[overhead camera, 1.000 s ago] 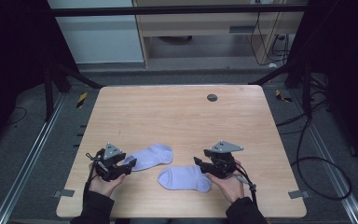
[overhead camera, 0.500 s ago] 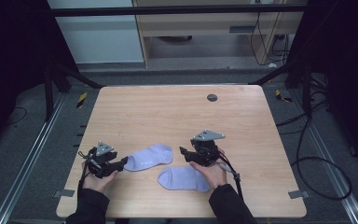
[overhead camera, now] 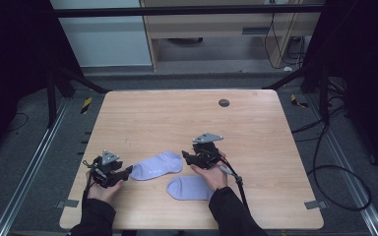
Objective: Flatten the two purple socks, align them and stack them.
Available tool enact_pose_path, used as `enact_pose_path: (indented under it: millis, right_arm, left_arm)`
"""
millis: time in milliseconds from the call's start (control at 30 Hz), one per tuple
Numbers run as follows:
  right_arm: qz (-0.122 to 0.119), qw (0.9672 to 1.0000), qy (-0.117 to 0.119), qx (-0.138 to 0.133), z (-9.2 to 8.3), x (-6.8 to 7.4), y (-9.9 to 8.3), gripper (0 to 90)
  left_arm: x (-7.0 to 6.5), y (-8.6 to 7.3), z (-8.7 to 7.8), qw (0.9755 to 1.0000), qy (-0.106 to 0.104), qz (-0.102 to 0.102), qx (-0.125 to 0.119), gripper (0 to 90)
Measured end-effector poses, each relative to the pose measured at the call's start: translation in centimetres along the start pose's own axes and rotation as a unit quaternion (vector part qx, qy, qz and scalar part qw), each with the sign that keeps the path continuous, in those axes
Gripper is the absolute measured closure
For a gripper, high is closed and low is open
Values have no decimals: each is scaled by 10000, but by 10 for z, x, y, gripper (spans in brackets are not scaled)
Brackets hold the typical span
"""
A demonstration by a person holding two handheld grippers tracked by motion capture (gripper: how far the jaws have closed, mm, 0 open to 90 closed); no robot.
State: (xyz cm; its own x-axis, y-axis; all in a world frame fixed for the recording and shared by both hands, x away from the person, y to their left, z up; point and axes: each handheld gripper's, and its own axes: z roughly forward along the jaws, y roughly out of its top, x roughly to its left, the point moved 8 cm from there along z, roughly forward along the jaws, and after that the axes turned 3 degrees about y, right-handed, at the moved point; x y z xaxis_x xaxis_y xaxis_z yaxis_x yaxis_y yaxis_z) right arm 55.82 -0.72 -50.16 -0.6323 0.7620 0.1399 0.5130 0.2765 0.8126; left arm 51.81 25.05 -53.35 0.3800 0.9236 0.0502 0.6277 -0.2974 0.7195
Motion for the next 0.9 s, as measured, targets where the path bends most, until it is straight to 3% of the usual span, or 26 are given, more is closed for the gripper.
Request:
enact_pose_path:
  millis: [367,900]
  right_arm:
    - [-101,9995,-46,299,32,10,-8,542]
    - [-188,9976,-167,650,58,13,-24,623]
  left_arm:
    - [-4,-8,9,9995,0,186,258,593]
    - [-9,-10,12,9992,-75,142,368,782]
